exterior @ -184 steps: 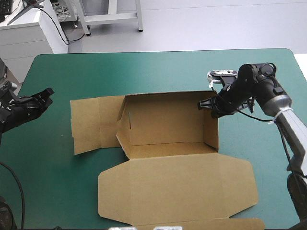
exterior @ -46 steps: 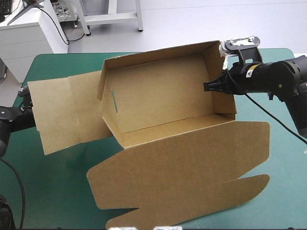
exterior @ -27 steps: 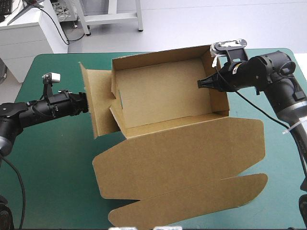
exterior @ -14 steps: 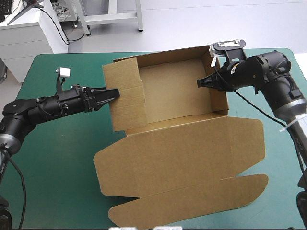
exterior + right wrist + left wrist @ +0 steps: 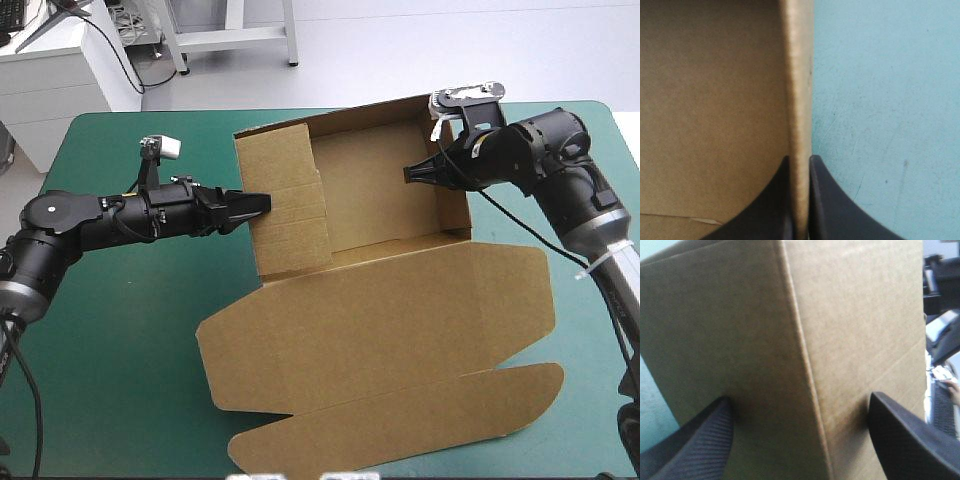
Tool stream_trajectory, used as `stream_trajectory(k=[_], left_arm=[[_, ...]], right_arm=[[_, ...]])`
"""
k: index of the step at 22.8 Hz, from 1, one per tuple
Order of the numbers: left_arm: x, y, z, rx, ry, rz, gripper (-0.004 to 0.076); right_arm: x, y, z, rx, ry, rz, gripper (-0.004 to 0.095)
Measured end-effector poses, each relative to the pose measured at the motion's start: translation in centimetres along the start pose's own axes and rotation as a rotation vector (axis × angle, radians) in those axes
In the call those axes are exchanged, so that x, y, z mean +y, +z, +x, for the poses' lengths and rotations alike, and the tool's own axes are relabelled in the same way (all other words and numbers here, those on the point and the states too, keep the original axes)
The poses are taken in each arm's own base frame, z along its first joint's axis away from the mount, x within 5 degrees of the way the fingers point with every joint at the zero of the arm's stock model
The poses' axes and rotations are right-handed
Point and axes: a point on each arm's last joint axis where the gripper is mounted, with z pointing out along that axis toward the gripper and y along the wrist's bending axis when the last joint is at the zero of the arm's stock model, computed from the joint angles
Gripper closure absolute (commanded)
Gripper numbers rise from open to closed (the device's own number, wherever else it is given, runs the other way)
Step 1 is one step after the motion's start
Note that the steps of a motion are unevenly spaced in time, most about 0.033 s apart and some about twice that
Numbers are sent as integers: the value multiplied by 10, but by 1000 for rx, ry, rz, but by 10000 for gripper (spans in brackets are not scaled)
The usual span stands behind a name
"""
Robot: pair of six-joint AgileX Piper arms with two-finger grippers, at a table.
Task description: Fold the box
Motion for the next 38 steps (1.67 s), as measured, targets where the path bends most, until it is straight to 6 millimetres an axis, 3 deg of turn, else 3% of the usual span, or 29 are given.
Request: stream_trajectory(k=[4, 10, 22, 31, 38], left_arm=[[-30, 1, 1, 13, -25, -214, 195], [-50, 16, 16, 112, -42, -384, 195], [-56, 22, 15, 32, -53, -506, 195], [-40, 35, 9, 13, -21, -593, 225], [-58, 22, -18, -58, 38, -594, 265]], right_arm=[[17, -1, -1, -40, -13, 36, 919], [26, -2, -1, -59, -18, 43, 919], [29, -1, -2, -76, 31, 24, 919], [32, -1, -2, -77, 59, -4, 919], [32, -1, -3, -89, 67, -6, 919]])
